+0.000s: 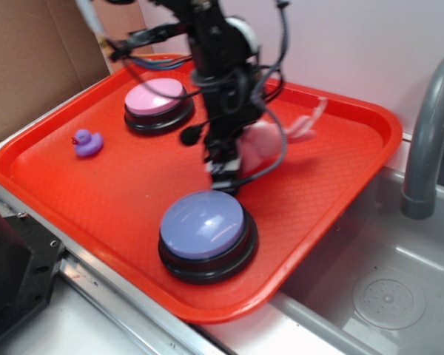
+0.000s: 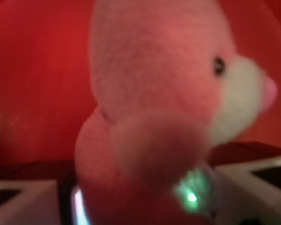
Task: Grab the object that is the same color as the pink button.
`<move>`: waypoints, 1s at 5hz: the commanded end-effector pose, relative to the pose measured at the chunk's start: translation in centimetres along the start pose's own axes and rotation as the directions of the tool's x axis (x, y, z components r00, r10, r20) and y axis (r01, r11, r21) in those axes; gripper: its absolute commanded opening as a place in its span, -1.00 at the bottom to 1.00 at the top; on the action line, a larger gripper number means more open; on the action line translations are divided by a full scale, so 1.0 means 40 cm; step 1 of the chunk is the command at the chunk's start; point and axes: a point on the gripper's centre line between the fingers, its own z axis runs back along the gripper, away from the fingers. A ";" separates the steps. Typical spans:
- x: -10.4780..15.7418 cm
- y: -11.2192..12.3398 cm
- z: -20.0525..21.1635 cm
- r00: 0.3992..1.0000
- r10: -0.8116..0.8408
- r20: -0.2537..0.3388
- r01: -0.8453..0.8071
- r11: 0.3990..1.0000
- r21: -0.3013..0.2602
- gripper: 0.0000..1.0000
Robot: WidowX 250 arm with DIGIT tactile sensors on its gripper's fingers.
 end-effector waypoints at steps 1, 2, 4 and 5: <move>-0.002 0.083 0.259 0.872 0.483 0.072 -0.488 0.870 0.071 -1.00; -0.048 0.059 0.386 0.750 0.658 0.064 -0.661 0.743 0.107 -1.00; -0.113 -0.013 0.589 0.586 0.810 -0.025 -0.799 0.583 0.150 -1.00; -0.153 -0.037 0.604 0.581 0.810 -0.083 -0.798 0.587 0.136 -1.00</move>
